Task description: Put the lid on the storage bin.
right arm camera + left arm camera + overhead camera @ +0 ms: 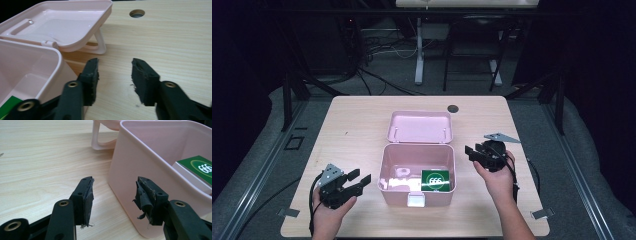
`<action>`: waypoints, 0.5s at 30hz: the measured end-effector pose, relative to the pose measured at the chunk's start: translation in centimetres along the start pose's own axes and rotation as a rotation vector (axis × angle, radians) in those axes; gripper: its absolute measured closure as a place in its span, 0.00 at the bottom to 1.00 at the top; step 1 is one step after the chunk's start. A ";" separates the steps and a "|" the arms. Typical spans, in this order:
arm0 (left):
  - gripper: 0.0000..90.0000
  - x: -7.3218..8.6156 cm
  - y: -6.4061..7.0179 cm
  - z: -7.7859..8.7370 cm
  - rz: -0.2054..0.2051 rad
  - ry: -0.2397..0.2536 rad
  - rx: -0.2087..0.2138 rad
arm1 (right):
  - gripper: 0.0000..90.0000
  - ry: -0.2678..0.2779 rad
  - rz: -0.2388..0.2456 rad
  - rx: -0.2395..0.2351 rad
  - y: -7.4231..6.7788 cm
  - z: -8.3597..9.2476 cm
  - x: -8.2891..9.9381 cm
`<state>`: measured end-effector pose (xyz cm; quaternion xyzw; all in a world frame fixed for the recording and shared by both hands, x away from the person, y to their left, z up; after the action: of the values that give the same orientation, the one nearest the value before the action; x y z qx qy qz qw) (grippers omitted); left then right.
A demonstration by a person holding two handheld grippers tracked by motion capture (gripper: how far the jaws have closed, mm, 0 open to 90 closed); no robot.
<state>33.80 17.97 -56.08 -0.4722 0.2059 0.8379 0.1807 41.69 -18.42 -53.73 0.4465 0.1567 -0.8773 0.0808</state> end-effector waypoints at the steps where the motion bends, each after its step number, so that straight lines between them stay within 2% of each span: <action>1: 0.53 0.0 0.1 0.0 0.000 -0.001 0.002 | 0.67 -0.004 0.000 0.005 0.0 0.1 0.0; 3: 0.53 -0.1 0.3 0.1 -0.001 -0.002 0.005 | 0.69 -0.018 0.004 0.000 0.0 0.0 0.1; 9: 0.53 -0.6 0.5 0.3 0.002 0.011 0.010 | 0.68 -0.047 -0.038 -0.060 -0.8 -0.4 0.2; 11: 0.53 -0.8 0.7 0.4 0.003 0.014 0.023 | 0.65 -0.033 -0.043 -0.071 -1.2 -0.6 -0.1; 15: 0.55 -1.4 1.3 0.6 -0.001 0.022 0.043 | 0.61 -0.045 -0.020 -0.073 -1.5 -1.3 -0.7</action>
<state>33.43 17.00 -54.40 -0.4774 0.2254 0.8280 0.1891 42.63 -16.60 -53.58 0.4216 0.1914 -0.8816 0.0918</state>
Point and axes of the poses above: each handheld gripper's, and its own axes: z roughly backward along the jaws, x roughly out of its underside, y roughly to its right, the point moved 9 cm from there along -z, roughly forward along the jaws
